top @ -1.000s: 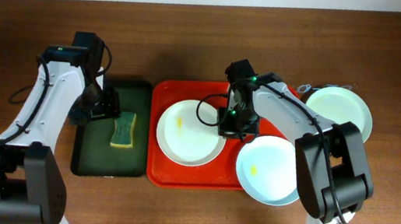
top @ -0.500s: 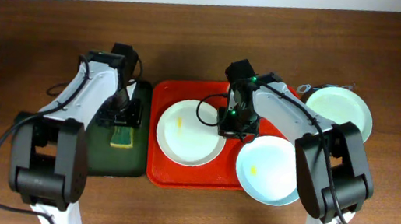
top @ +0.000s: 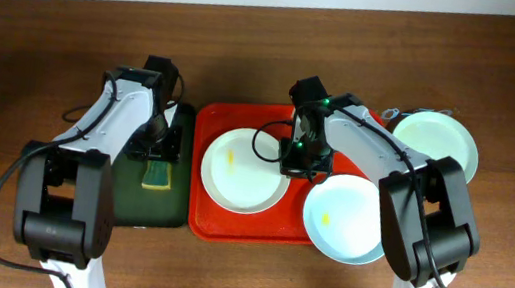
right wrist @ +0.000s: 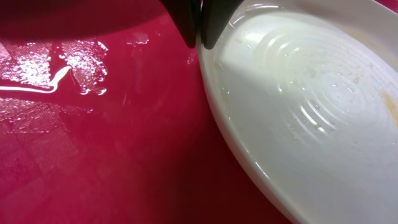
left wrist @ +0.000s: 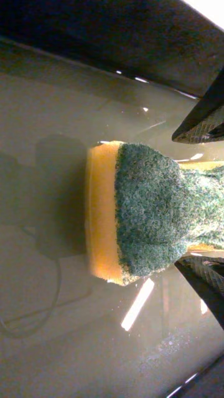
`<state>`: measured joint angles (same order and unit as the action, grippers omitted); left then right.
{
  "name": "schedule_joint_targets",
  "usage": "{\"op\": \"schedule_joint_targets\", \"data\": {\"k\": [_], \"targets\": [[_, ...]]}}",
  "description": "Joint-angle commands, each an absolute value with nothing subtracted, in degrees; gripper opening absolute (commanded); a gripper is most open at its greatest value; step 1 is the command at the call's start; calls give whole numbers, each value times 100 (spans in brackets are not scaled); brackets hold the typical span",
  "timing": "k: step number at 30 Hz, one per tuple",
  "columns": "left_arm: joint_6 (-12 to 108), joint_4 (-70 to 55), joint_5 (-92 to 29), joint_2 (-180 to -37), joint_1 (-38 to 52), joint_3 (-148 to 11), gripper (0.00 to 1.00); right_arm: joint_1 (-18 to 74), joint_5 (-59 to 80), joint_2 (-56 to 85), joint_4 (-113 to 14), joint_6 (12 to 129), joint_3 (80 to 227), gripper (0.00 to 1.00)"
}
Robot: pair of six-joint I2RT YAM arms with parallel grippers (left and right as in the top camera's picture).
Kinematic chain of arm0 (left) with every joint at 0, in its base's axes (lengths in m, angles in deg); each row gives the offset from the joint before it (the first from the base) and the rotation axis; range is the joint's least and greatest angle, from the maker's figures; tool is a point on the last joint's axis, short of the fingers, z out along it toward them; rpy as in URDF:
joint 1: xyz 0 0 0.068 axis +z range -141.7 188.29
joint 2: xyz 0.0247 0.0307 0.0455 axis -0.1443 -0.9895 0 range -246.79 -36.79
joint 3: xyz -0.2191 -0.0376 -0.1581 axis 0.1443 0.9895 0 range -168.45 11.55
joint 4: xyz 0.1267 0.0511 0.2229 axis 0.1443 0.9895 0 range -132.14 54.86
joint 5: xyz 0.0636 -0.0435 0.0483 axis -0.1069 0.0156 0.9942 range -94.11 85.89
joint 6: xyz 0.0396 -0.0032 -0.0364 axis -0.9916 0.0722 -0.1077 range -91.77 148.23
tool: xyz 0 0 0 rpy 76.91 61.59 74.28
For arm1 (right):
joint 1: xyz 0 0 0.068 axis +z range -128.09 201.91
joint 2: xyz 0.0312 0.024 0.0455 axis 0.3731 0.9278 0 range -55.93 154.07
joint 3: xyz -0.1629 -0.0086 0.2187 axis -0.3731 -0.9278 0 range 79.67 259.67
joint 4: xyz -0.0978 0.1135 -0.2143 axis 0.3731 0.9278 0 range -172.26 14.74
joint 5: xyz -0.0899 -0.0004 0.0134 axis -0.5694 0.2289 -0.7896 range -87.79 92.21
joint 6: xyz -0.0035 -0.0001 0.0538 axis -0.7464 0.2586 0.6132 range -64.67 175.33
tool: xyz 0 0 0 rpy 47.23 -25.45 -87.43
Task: Clean dirty plates on tray and stack at the side
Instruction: 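Lower left gripper onto the sponge on the green tray and grasp it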
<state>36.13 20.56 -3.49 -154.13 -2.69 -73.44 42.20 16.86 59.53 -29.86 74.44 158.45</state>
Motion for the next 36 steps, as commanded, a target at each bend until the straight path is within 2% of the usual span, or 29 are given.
{"op": "schedule_joint_targets", "data": {"k": [1,5,23,24,27,28,29,31,33,35,36], "targets": [[3543,2045,-370,-15446,-264,-7253,54,4251,1564,5984,-2977,7446,15751,4],[3543,2041,-368,-15446,-264,-7198,49,4251,1564,5984,-2979,7449,15751,4],[3543,1977,-266,-15446,-264,-7054,43,4251,1564,5984,-2997,7449,15751,4],[3543,1947,-266,-15446,-264,-7041,41,4251,1564,5984,-2999,7449,15751,4],[3543,1912,-266,-15443,-264,-7025,7,4251,1564,5984,-2999,7449,15751,4],[3543,1899,-266,-15443,-264,-7025,0,4251,1564,5984,-2999,7449,15749,4],[3543,1890,-266,-15441,-264,-7032,0,4251,1564,5984,-3001,7449,15751,4],[3543,1894,-266,-15323,-254,-7073,0,4251,1568,5984,-3060,7449,15751,13],[3545,1848,-263,-14917,-243,-7073,0,4251,1568,5984,-3117,7449,15753,17],[3589,1831,-259,-14442,-243,-7073,0,4251,1568,5984,-3130,7449,15753,13],[3589,1838,-259,-14167,-243,-7073,0,4251,1568,5984,-3130,7449,15753,4]]}}
